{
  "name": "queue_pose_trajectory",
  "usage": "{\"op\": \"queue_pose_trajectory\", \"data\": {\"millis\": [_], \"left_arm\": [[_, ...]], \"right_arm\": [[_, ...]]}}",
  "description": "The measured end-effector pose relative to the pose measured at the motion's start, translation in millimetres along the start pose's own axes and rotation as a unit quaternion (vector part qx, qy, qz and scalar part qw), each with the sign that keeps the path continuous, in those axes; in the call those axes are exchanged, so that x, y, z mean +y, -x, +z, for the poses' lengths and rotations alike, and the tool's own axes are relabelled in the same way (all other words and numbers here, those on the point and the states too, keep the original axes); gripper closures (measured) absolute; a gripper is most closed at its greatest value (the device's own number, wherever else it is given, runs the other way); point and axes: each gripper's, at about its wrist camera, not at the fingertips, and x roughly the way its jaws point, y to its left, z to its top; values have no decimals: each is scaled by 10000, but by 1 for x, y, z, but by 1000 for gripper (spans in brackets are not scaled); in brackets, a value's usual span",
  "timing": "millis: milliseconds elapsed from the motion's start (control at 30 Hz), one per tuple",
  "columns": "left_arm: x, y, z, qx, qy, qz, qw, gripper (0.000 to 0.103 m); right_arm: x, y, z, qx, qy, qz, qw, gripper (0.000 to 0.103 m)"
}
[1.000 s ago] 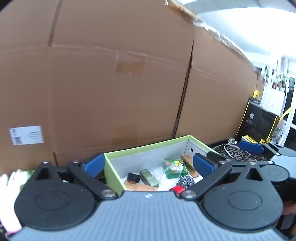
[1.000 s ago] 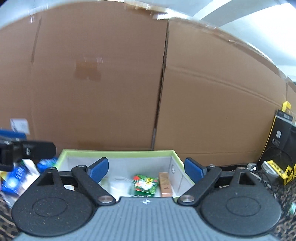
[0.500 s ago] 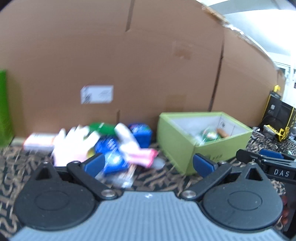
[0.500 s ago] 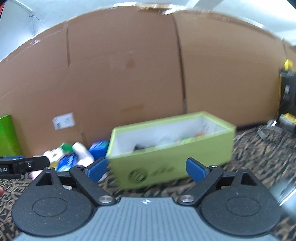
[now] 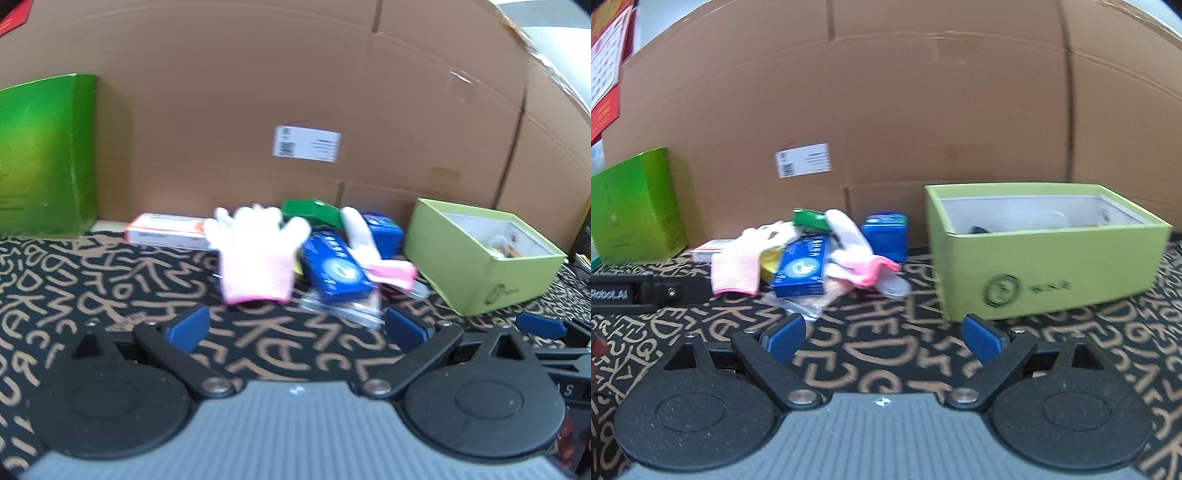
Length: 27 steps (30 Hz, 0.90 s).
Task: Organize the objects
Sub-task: 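Withdraw both tools from the green box back to the pile, then grasp the white-pink glove with the left tool while the right grasps the blue medicine box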
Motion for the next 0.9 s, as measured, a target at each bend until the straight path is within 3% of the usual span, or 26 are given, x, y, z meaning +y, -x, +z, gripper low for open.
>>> {"op": "queue_pose_trajectory", "data": {"millis": [367,600,633,733,767,833,867,900], "left_arm": [[35,-48,24,163,149,186,9996,0],[40,-79,42,157,20,149,9998,9],[39,-83,44,173,6,139,9998,9],[37,-95,49,188,-86,137,9997,10],[35,-99,49,213,-145,147,9996,13],[33,-105,49,309,-246,117,9991,36],[33,-108,48,383,-250,112,9989,42],[34,-110,48,465,-221,118,9986,56]], "right_arm": [[38,-79,21,393,512,329,9974,12],[47,-118,31,529,550,306,9966,15],[48,-121,31,529,578,295,9965,17],[49,-128,31,627,571,355,9958,42],[48,-127,30,636,507,376,9960,42],[46,-121,30,587,505,392,9962,42],[47,-117,30,548,532,388,9963,43],[47,-112,31,501,556,387,9964,43]]}}
